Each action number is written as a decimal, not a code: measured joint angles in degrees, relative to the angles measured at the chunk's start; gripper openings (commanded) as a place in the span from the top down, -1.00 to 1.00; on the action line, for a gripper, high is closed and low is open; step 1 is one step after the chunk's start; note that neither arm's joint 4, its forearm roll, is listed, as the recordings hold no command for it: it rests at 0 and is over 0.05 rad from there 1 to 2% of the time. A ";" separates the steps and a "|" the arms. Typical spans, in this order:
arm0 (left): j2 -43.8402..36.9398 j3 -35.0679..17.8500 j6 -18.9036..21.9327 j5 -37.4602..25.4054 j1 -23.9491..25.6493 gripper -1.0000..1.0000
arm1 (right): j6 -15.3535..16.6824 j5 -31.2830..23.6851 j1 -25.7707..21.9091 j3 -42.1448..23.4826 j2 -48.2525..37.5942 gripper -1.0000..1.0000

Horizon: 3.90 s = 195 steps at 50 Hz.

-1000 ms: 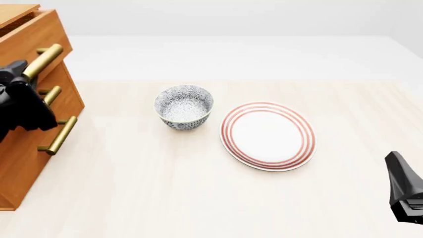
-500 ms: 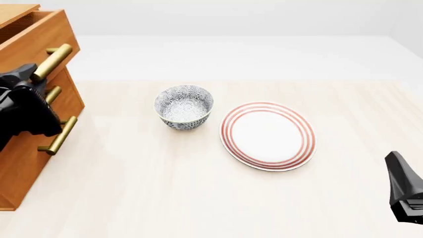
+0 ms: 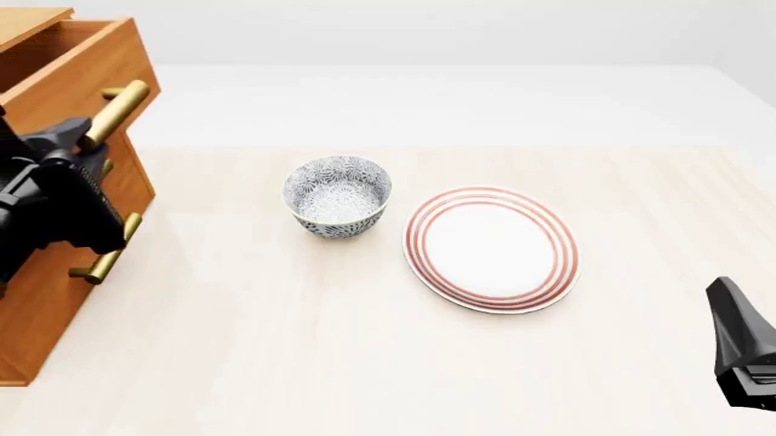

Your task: Open the top drawer of the cabinet.

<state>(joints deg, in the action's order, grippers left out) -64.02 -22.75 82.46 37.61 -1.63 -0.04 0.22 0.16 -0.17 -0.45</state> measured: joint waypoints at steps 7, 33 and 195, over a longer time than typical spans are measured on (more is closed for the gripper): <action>0.37 -0.18 -0.35 -0.92 1.17 1.00 | 0.00 0.00 0.00 0.00 0.00 -1.00; 0.77 -0.27 -1.41 -1.60 3.66 1.00 | 0.00 0.00 0.00 0.00 0.00 -1.00; 19.88 -35.22 -63.16 -66.33 2.59 -1.00 | 0.00 0.00 0.00 0.00 0.00 -1.00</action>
<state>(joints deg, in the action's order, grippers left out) -44.14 -57.97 19.30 -28.72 0.95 -0.04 0.22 0.16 -0.17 -0.45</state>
